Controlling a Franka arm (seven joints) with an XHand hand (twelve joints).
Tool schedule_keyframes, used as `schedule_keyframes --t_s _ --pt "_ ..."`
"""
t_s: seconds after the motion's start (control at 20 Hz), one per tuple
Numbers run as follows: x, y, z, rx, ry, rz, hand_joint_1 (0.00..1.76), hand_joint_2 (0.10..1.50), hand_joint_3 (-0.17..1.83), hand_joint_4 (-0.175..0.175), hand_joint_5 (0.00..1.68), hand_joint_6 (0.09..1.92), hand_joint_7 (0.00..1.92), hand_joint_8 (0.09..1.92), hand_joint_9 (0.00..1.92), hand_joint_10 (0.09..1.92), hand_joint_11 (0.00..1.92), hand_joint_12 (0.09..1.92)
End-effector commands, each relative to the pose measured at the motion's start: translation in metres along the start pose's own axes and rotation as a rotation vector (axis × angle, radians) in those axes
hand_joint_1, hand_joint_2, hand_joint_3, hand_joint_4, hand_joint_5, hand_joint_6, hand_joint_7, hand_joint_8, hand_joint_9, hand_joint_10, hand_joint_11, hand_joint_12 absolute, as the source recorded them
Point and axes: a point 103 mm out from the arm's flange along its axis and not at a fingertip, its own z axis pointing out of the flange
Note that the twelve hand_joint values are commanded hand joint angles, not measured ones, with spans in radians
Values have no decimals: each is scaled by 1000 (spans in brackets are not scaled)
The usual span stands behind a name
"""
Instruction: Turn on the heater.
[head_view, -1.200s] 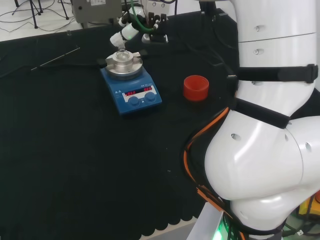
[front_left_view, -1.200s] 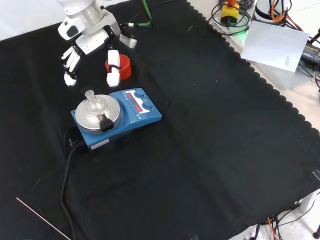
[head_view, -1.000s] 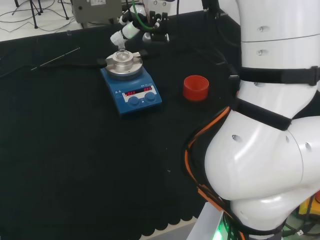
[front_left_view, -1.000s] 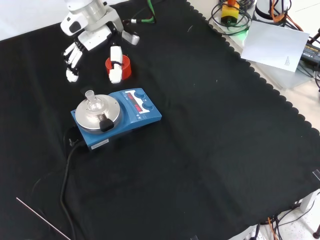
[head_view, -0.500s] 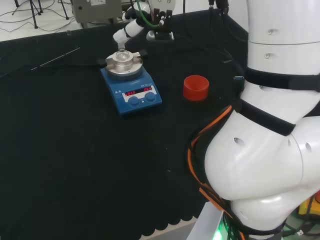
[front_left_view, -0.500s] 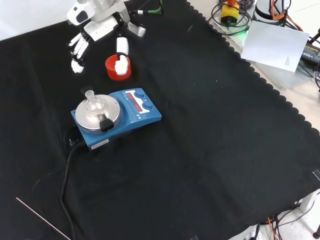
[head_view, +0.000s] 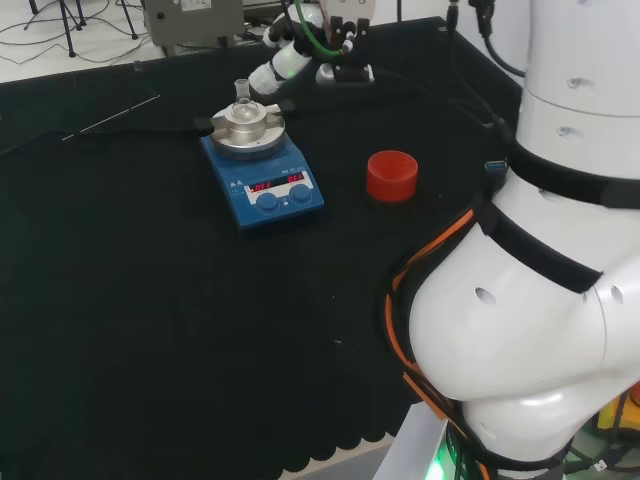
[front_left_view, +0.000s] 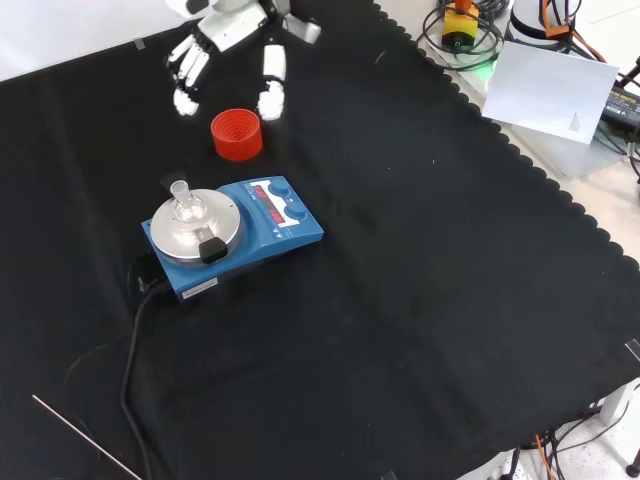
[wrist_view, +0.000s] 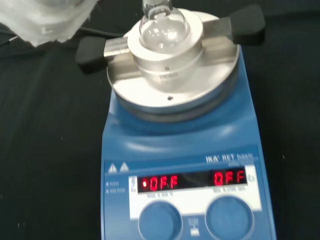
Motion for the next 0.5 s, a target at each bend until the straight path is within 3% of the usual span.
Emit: schedule_keyframes --t_s 0.05,0.3,0.5 --pt "2 -52 -1 23 -65 16 827 676 613 25 463 93 320 588 459 623 105 1347" --pt "10 -80 2 72 -102 29 927 643 718 30 507 87 501 595 624 582 270 1342" --pt "23 -101 7 131 -167 31 998 634 761 30 553 87 814 555 908 477 590 1285"
